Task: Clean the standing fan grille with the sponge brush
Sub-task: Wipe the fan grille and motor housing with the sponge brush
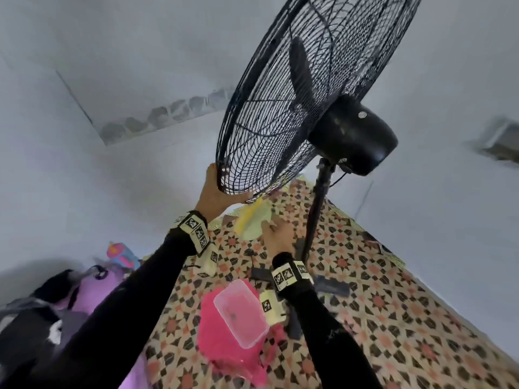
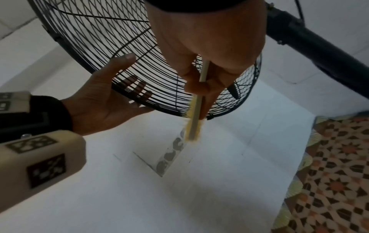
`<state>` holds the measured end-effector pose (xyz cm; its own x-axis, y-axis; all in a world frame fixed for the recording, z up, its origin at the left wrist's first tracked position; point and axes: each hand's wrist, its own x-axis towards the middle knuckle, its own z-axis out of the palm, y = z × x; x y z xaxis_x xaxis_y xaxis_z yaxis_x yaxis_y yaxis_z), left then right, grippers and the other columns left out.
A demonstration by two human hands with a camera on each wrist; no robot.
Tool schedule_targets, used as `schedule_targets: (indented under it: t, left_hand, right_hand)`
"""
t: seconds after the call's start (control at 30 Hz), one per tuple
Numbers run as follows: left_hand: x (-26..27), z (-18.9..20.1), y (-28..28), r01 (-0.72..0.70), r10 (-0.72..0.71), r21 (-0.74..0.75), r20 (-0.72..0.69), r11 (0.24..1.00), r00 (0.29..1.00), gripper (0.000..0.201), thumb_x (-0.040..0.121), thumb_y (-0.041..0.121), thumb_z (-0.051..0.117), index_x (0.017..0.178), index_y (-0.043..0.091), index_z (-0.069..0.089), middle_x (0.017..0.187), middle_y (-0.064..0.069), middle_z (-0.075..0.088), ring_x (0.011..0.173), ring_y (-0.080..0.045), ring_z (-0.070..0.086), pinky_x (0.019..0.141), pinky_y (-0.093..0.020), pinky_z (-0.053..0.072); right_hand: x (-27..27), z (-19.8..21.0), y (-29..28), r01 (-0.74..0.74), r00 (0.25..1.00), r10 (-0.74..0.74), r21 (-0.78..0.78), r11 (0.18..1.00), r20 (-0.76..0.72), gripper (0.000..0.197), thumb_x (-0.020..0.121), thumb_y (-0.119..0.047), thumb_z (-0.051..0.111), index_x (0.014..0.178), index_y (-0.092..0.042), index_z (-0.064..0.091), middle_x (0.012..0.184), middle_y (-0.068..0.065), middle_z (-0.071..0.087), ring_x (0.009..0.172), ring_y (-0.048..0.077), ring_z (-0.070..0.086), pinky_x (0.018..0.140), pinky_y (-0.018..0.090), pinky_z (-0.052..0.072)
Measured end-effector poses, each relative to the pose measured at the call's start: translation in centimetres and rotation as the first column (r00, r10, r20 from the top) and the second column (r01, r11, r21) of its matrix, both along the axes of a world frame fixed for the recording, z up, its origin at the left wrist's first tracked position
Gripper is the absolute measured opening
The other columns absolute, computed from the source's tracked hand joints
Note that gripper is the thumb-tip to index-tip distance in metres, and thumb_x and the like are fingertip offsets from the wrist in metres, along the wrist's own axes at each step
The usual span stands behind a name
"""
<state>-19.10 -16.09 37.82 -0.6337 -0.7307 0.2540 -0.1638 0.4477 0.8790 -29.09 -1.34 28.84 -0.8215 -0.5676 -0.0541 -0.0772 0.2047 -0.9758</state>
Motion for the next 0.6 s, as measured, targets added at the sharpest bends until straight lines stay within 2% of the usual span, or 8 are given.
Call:
schedule_targets:
  t: [0.1, 0.17, 0.23, 0.3, 0.4, 0.47, 0.53, 0.6]
  left_hand:
    - [0.2, 0.3, -0.6, 0.059, -0.059, 0.001, 0.042, 0.998, 0.997, 0.091, 0.068, 0.036, 0.097, 0.135, 0.033, 0.035, 0.127, 0.028, 0.051, 0.111, 0.022, 0.053, 0.101, -0.028, 0.047]
    - [0.1, 0.3, -0.9, 0.062, -0.062, 0.003, 0.054, 0.998, 0.997, 0.091, 0.07, 0.03, 0.096, 0.136, 0.029, 0.033, 0.123, 0.03, 0.053, 0.104, 0.027, 0.054, 0.096, -0.022, 0.047]
    - [0.3, 0.2, -1.2, 0.061, -0.059, -0.016, 0.085, 0.998, 0.995, 0.088, 0.072, 0.029, 0.096, 0.133, 0.03, 0.032, 0.118, 0.027, 0.056, 0.098, 0.029, 0.054, 0.086, -0.009, 0.044]
    - [0.4, 0.5, -1.3, 0.059, -0.056, -0.028, 0.109, 0.998, 0.993, 0.088, 0.072, 0.03, 0.096, 0.131, 0.031, 0.031, 0.115, 0.027, 0.056, 0.093, 0.031, 0.053, 0.079, -0.001, 0.041]
    - [0.4, 0.8, -1.6, 0.062, -0.056, -0.04, 0.13, 0.997, 0.99, 0.087, 0.072, 0.032, 0.096, 0.13, 0.031, 0.031, 0.114, 0.027, 0.055, 0.091, 0.031, 0.052, 0.079, -0.003, 0.042]
    - [0.3, 0.6, -1.6, 0.057, -0.051, -0.043, 0.123, 0.997, 0.991, 0.086, 0.071, 0.03, 0.097, 0.129, 0.027, 0.034, 0.114, 0.024, 0.057, 0.091, 0.028, 0.055, 0.078, -0.005, 0.044]
    - [0.4, 0.5, -1.4, 0.049, -0.044, -0.045, 0.114, 0.998, 0.992, 0.084, 0.072, 0.024, 0.096, 0.129, 0.022, 0.035, 0.112, 0.022, 0.058, 0.09, 0.026, 0.058, 0.075, -0.001, 0.045]
    - [0.4, 0.6, -1.3, 0.055, -0.05, -0.05, 0.109, 0.997, 0.993, 0.082, 0.074, 0.02, 0.095, 0.129, 0.02, 0.034, 0.111, 0.023, 0.057, 0.088, 0.028, 0.057, 0.074, 0.003, 0.043]
  right_hand:
    - [0.2, 0.2, 0.1, 0.225, 0.968, -0.214, -0.077, 0.971, 0.133, 0.037, 0.099, -0.014, 0.06, 0.136, -0.007, 0.06, 0.08, 0.005, 0.066, 0.06, 0.009, 0.059, 0.05, 0.013, 0.045]
    - [0.6, 0.0, -0.6, 0.356, 0.914, -0.313, -0.138, 0.924, 0.258, 0.039, 0.1, -0.015, 0.06, 0.138, -0.006, 0.056, 0.094, 0.009, 0.068, 0.071, 0.012, 0.061, 0.063, 0.013, 0.052]
    - [2.3, -0.4, -2.0, 0.31, 0.922, -0.272, -0.106, 0.945, 0.275, 0.042, 0.099, -0.021, 0.06, 0.138, -0.007, 0.055, 0.109, 0.014, 0.071, 0.092, 0.027, 0.068, 0.089, 0.034, 0.057]
    - [3.9, -2.1, -3.3, 0.191, 0.95, -0.156, -0.107, 0.976, 0.271, 0.045, 0.094, -0.03, 0.062, 0.134, -0.011, 0.056, 0.107, 0.012, 0.07, 0.097, 0.033, 0.069, 0.091, 0.052, 0.057]
    - [4.4, -6.4, -5.7, -0.026, 0.94, 0.041, -0.048, 0.998, 0.339, 0.065, 0.086, -0.044, 0.061, 0.143, -0.021, 0.042, 0.132, 0.011, 0.062, 0.116, 0.033, 0.062, 0.102, 0.053, 0.05]
    - [4.8, -4.7, -5.6, -0.08, 0.883, 0.1, -0.063, 0.995, 0.46, 0.07, 0.081, -0.043, 0.064, 0.143, -0.032, 0.035, 0.135, 0.012, 0.06, 0.107, 0.03, 0.068, 0.096, 0.053, 0.055]
    - [4.4, -4.6, -6.1, 0.041, 0.801, 0.105, -0.228, 0.973, 0.59, 0.061, 0.085, -0.019, 0.061, 0.14, -0.024, 0.036, 0.123, 0.019, 0.061, 0.082, 0.024, 0.076, 0.08, 0.045, 0.06]
    - [4.7, -2.2, -5.1, 0.191, 0.765, 0.04, -0.286, 0.939, 0.642, 0.067, 0.08, -0.013, 0.061, 0.141, -0.024, 0.038, 0.127, 0.02, 0.056, 0.094, 0.035, 0.074, 0.077, 0.046, 0.058]
